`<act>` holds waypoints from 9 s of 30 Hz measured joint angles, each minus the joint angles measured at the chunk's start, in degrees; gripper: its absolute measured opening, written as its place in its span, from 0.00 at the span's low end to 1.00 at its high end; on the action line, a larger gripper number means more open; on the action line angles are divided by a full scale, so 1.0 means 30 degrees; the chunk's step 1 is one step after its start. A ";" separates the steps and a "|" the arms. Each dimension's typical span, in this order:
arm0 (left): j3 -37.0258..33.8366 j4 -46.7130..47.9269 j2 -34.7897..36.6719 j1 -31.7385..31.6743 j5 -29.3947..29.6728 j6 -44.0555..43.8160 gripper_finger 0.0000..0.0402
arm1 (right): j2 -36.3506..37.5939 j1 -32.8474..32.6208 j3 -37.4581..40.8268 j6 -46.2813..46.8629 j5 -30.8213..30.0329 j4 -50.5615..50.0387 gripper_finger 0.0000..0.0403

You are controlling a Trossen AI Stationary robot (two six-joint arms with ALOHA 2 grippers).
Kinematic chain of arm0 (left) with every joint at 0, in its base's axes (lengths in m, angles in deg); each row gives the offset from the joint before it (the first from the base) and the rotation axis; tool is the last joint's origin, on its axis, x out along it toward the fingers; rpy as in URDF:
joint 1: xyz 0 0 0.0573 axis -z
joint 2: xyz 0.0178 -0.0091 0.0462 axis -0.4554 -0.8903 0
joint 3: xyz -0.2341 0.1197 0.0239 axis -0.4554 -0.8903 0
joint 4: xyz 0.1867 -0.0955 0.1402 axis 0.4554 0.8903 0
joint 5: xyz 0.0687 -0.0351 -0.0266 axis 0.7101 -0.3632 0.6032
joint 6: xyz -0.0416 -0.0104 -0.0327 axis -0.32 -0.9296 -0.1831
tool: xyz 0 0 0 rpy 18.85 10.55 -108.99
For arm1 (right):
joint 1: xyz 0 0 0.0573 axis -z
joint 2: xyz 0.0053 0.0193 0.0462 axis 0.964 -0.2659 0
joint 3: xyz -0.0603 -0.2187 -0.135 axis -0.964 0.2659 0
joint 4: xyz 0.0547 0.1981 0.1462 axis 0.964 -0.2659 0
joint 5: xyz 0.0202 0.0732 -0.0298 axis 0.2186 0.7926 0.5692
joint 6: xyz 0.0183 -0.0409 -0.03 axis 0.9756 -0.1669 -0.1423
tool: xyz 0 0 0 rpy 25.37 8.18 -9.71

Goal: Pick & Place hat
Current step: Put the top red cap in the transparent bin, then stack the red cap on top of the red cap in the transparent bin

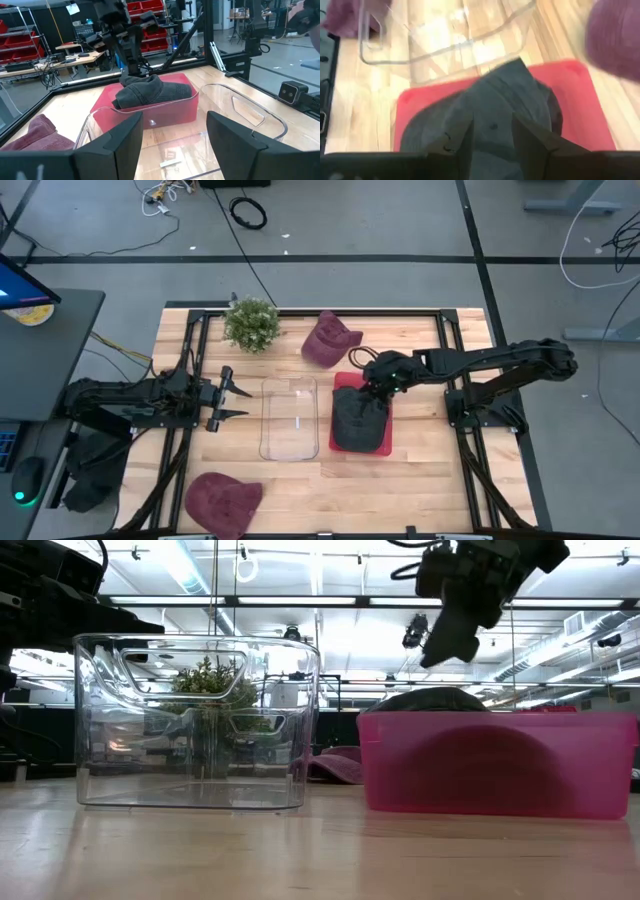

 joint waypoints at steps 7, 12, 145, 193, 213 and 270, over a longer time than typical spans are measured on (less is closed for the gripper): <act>0.0000 0.0000 -0.0007 -0.0003 0.0000 -0.0005 0.55 | 0.0000 0.0015 0.0000 -0.0018 -0.0979 0.1240 0.33; 0.0005 0.0000 -0.0005 0.0003 0.0000 0.0000 0.55 | 0.0000 0.0067 0.0000 -0.0397 -0.1505 0.1398 0.33; 0.0007 0.0007 -0.0007 0.0003 0.0000 0.0000 0.55 | -0.7087 0.5860 -0.7876 -0.9025 -0.0965 0.0765 0.00; 0.0007 0.0000 0.0000 -0.0004 0.0000 0.0000 0.55 | -1.0950 -0.1545 -0.7868 -1.1493 0.2655 0.5594 0.09; 0.0000 0.0051 -0.0007 -0.0004 0.0000 0.0000 0.55 | -1.0083 -0.1526 -0.7868 -1.0739 0.0028 0.4688 0.50; 0.0000 -0.0598 -0.0007 0.0000 0.0714 -0.0007 0.55 | 2.3924 -0.1472 1.6296 -0.6859 -0.3312 1.6916 0.51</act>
